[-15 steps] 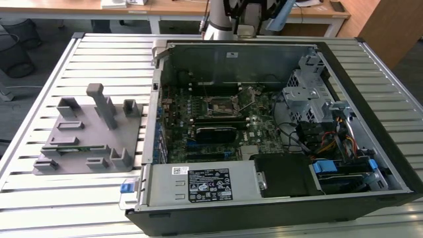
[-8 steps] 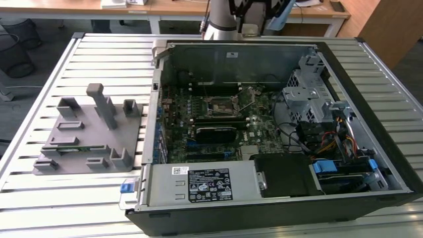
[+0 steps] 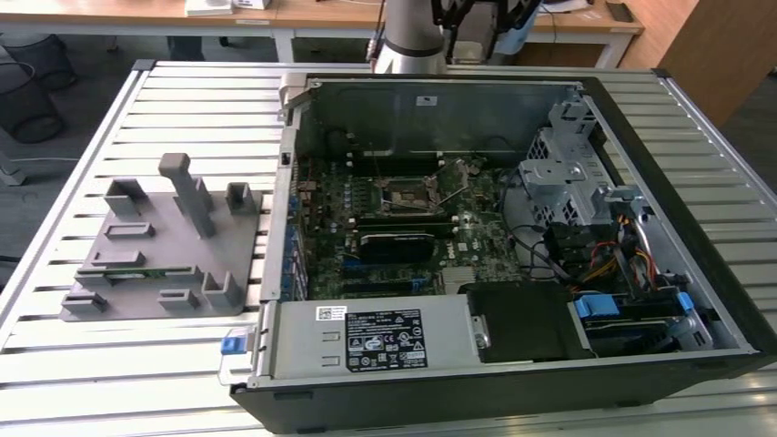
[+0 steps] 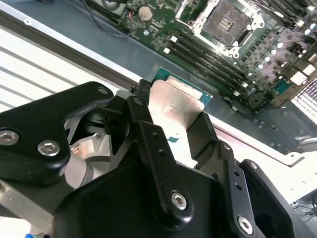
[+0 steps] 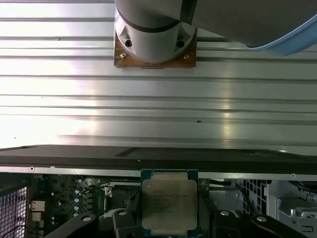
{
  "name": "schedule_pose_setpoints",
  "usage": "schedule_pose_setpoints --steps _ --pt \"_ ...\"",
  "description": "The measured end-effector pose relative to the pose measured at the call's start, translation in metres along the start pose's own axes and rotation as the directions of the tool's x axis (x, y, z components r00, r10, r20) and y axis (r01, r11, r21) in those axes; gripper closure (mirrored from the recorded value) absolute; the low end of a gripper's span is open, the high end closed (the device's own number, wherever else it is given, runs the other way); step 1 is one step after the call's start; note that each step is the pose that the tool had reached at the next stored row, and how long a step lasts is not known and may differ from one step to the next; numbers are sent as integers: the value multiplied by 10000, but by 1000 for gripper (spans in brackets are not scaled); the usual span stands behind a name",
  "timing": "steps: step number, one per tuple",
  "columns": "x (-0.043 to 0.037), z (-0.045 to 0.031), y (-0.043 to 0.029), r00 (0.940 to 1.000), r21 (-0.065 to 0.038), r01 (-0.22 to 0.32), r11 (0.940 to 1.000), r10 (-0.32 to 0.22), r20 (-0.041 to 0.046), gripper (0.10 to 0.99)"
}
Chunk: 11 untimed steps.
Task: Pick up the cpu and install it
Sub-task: 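Pick up the cpu and move it towards the insertion slot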
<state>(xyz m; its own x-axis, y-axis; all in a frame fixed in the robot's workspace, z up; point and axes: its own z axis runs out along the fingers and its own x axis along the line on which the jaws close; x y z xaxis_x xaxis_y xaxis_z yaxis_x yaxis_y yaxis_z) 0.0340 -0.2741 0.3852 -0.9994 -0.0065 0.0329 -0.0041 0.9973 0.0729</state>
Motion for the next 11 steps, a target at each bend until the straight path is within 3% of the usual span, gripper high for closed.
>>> schedule_pose_setpoints --steps 6,11 --pt "-94 10 64 10000 2 0 10000 0 -1 541" --pt "-94 11 65 10000 -3 -82 10000 82 7 541"
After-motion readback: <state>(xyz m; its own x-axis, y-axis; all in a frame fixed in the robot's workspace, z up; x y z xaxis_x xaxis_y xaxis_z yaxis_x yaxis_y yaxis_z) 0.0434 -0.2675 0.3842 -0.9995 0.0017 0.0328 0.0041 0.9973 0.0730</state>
